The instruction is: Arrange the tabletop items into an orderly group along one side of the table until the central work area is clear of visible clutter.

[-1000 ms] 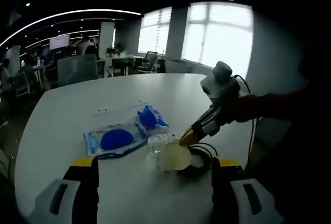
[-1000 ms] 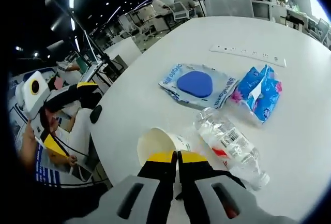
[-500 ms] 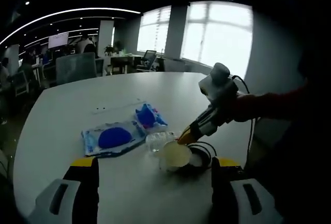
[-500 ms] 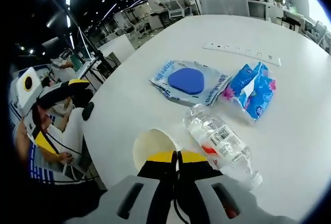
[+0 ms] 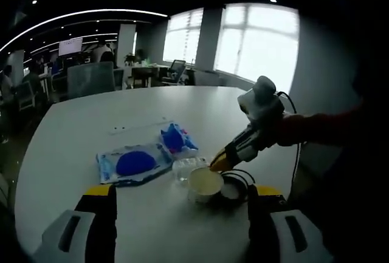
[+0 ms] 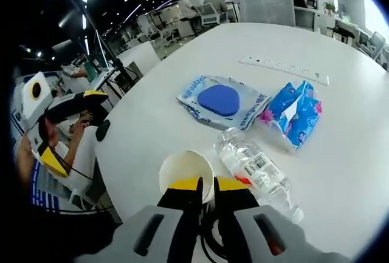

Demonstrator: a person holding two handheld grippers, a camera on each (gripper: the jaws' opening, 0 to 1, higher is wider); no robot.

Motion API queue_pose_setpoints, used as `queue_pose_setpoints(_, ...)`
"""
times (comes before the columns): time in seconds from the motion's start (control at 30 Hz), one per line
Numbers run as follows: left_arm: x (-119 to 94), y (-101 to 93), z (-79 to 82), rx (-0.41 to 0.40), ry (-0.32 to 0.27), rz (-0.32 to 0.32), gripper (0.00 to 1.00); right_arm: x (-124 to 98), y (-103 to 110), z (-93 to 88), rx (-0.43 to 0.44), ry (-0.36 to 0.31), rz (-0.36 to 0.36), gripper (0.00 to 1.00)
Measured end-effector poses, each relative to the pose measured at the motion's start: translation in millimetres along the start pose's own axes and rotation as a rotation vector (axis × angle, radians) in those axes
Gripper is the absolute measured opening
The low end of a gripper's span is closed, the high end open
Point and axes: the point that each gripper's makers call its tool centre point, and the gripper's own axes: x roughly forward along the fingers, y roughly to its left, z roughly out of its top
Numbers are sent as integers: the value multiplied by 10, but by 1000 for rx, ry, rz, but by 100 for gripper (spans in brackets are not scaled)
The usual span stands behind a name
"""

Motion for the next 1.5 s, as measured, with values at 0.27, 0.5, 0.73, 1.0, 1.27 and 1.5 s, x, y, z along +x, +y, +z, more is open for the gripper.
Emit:
queue_pose_setpoints(0.27, 37, -34, 21, -9, 2, -3, 86, -84, 6, 55, -6, -44, 5, 12)
queue_pose_setpoints(0.5, 68, -54, 86, -3, -6, -10, 86, -123, -41, 127, -8, -81, -3, 17)
queue_pose_setpoints(0.73, 76, -72, 149, -11, -27, -24, 87, -226, -150, 221, -22, -127, -34, 23)
queue_pose_setpoints(1.0, 52, -64, 169, -10, -40, -21, 90, -270, -323, 350, -76, -175, -80, 32)
queue_pose_setpoints(1.27, -11, -52, 154, -9, -42, -14, 90, -254, -505, 398, -131, -200, -124, 41)
queue_pose_setpoints(1.5, -60, -5, 128, -10, -43, -4, 91, -216, -670, 398, -178, -209, -176, 45)
